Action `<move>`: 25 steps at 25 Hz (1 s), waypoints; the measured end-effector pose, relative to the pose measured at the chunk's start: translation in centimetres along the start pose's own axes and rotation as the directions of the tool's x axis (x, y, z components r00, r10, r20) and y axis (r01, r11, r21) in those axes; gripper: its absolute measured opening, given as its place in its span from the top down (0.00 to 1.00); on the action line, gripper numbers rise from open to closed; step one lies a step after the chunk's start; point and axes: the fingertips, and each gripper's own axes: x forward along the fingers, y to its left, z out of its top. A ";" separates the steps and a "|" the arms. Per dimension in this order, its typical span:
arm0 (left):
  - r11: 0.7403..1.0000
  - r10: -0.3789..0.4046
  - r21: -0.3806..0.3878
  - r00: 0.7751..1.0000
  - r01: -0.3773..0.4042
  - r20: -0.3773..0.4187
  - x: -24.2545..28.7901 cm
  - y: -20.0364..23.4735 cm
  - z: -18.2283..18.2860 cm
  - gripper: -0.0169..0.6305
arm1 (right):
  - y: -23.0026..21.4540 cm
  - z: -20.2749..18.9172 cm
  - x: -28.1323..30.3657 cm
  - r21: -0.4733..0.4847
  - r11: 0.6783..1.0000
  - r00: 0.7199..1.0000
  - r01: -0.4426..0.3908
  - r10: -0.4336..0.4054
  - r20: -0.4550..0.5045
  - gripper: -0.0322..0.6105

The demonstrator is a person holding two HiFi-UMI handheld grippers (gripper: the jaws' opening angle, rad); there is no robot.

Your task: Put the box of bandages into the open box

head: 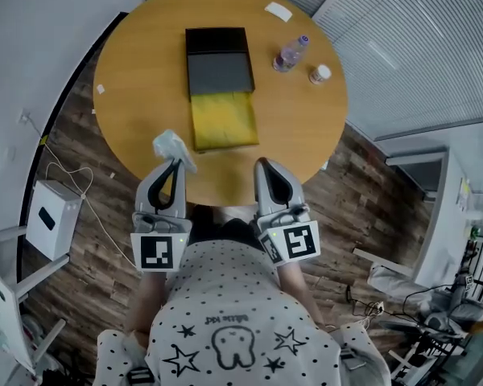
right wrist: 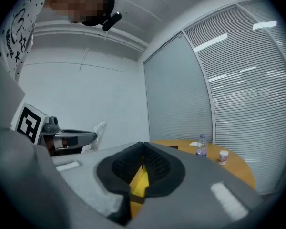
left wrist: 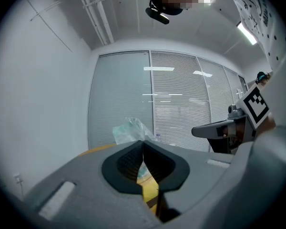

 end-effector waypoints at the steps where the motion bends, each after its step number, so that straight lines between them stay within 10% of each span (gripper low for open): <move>1: 1.000 -0.004 -0.001 1.000 0.004 -0.004 0.1 0.3 -0.1 0.95 | 0.1 -0.1 0.2 0.001 1.000 1.000 0.004 -0.004 -0.003 0.94; 25: 1.000 0.021 -0.022 1.000 -0.021 0.006 2.0 1.4 0.1 0.95 | -0.9 0.4 2.2 -0.014 1.000 1.000 -0.006 0.006 -0.018 0.94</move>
